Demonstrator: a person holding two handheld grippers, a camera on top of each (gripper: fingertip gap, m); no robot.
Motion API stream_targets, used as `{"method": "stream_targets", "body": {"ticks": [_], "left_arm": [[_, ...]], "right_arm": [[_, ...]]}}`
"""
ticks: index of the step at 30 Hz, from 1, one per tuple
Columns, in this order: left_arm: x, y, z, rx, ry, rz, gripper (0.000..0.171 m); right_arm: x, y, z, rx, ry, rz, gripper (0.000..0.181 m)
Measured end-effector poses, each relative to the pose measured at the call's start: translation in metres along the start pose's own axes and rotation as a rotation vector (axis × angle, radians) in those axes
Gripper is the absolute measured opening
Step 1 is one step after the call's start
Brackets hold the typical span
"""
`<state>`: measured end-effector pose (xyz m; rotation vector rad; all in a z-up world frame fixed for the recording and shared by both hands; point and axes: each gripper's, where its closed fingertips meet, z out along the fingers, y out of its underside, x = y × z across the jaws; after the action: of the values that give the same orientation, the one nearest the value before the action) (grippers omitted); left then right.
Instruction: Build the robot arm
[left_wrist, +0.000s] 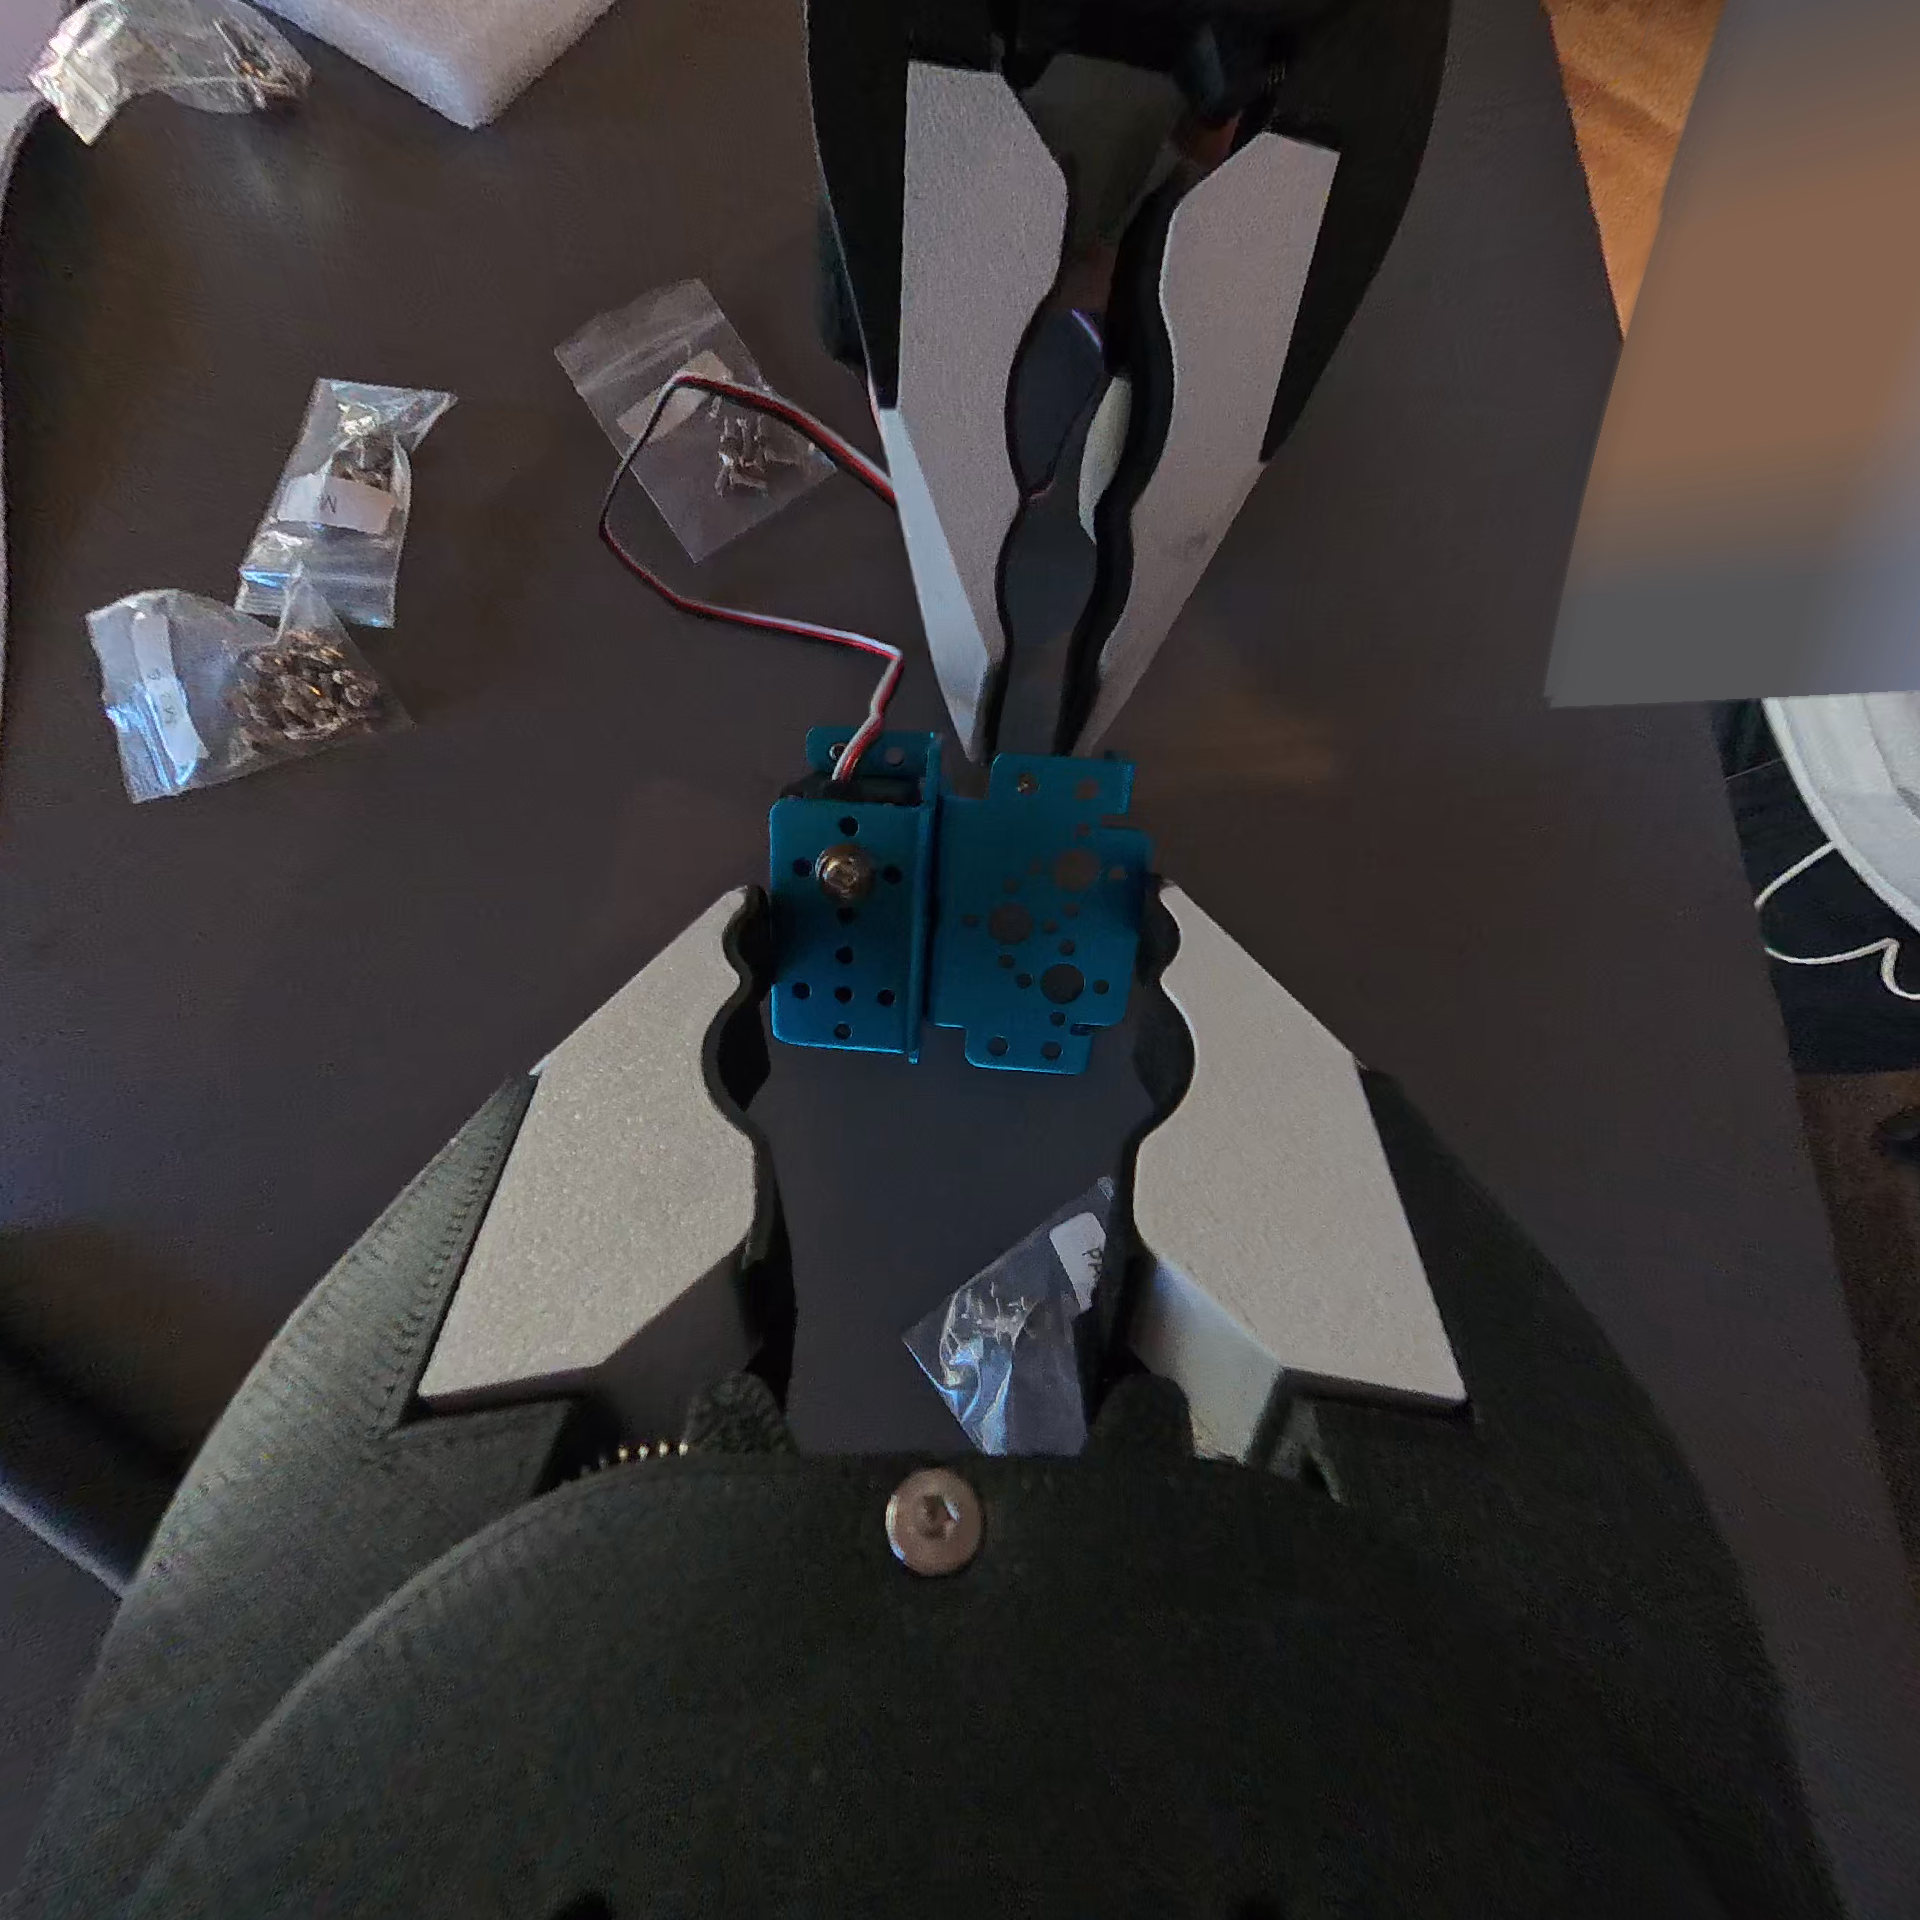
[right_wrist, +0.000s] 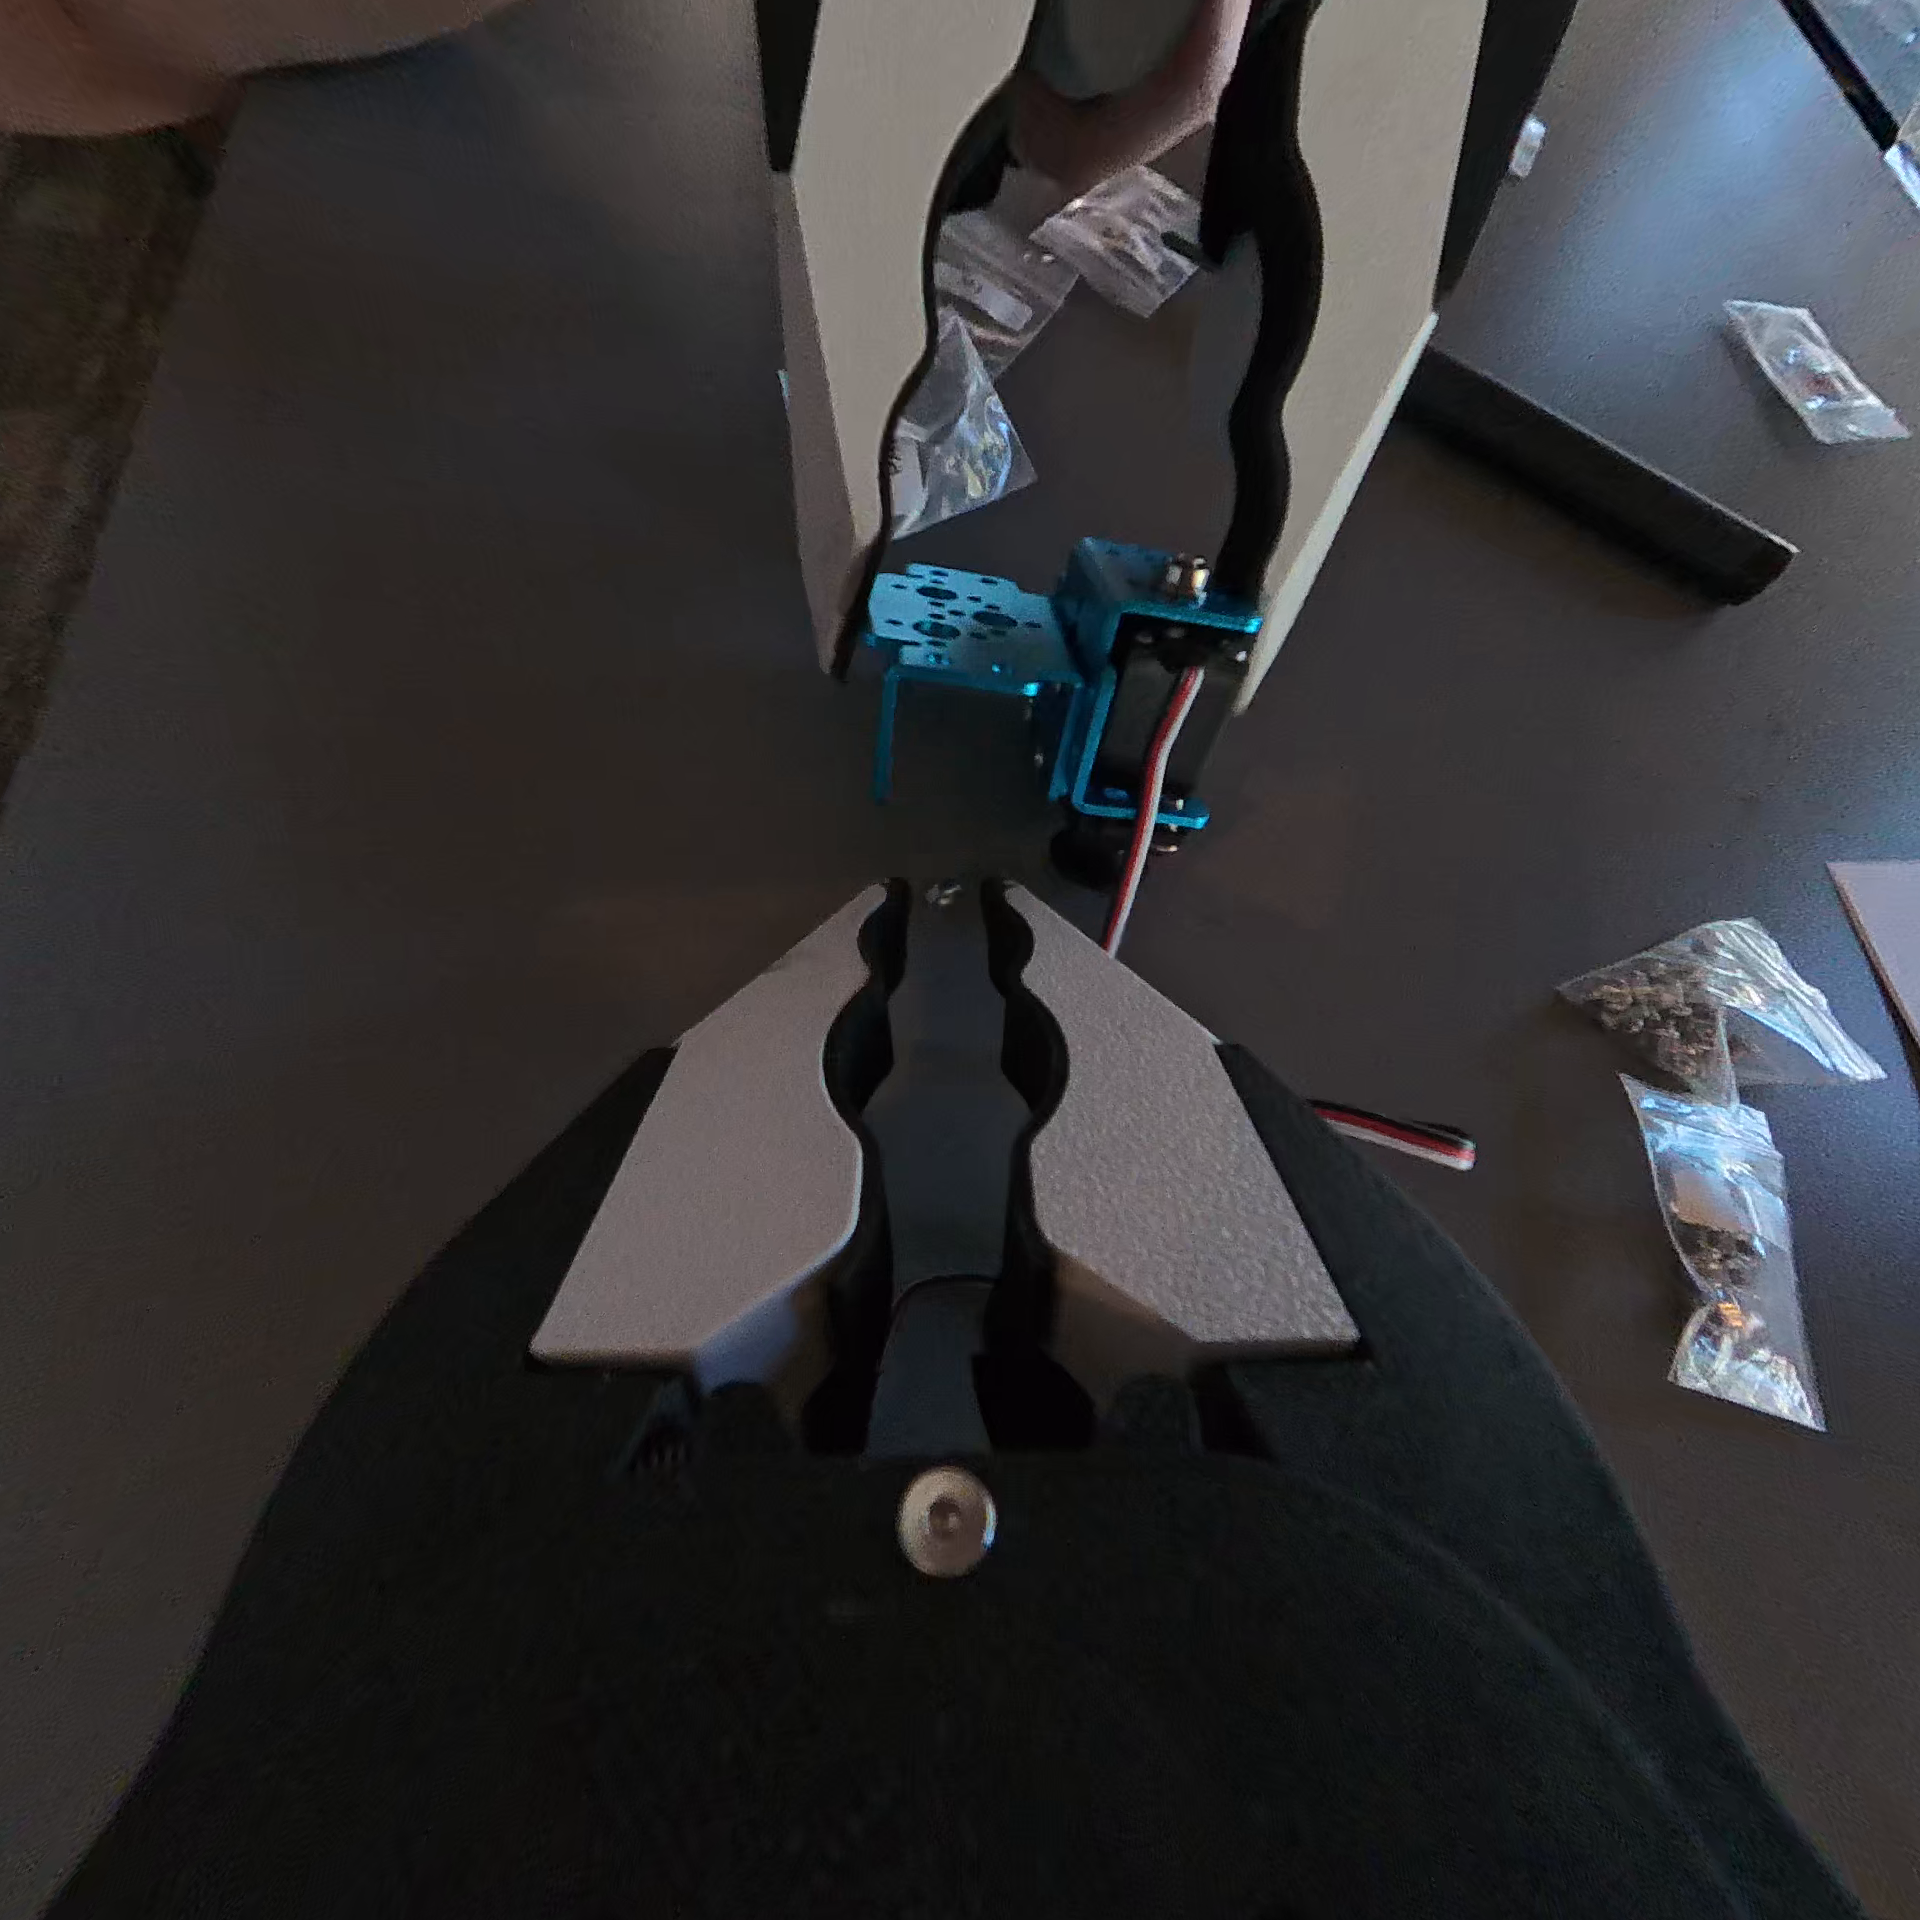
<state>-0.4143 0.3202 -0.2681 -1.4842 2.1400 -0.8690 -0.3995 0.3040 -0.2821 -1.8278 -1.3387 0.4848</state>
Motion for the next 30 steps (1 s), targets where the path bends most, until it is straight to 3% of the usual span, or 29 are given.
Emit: {"method": "stream_targets", "body": {"ticks": [8, 12, 15, 19, 22, 24, 27, 30], "left_arm": [[0.000, 0.001, -0.007, 0.015, 0.030, -0.045, 0.088], [-0.004, -0.004, -0.018, 0.066, 0.020, -0.060, 0.085], [-0.007, -0.006, -0.025, 0.092, 0.016, -0.069, 0.082], [-0.006, -0.011, -0.030, 0.139, 0.039, -0.081, 0.068], [0.000, -0.021, -0.037, 0.217, 0.101, -0.107, 0.057], [0.004, -0.033, -0.043, 0.291, 0.163, -0.149, 0.052], [0.007, -0.054, -0.051, 0.411, 0.255, -0.234, 0.052], [0.007, -0.065, -0.046, 0.448, 0.299, -0.296, 0.044]], "right_arm": [[-0.002, -0.001, 0.004, -0.011, -0.026, 0.113, 0.018], [0.000, -0.001, 0.004, -0.021, 0.000, 0.139, 0.017], [-0.001, 0.002, 0.004, -0.036, 0.001, 0.123, 0.003], [0.000, 0.004, 0.000, -0.046, 0.007, 0.089, 0.003], [0.004, -0.001, -0.013, -0.006, 0.035, 0.028, 0.003], [0.007, -0.021, -0.029, 0.117, 0.059, -0.056, 0.002], [0.015, -0.050, -0.053, 0.297, 0.188, -0.264, 0.002], [0.015, -0.064, -0.061, 0.367, 0.325, -0.502, 0.002]]}}
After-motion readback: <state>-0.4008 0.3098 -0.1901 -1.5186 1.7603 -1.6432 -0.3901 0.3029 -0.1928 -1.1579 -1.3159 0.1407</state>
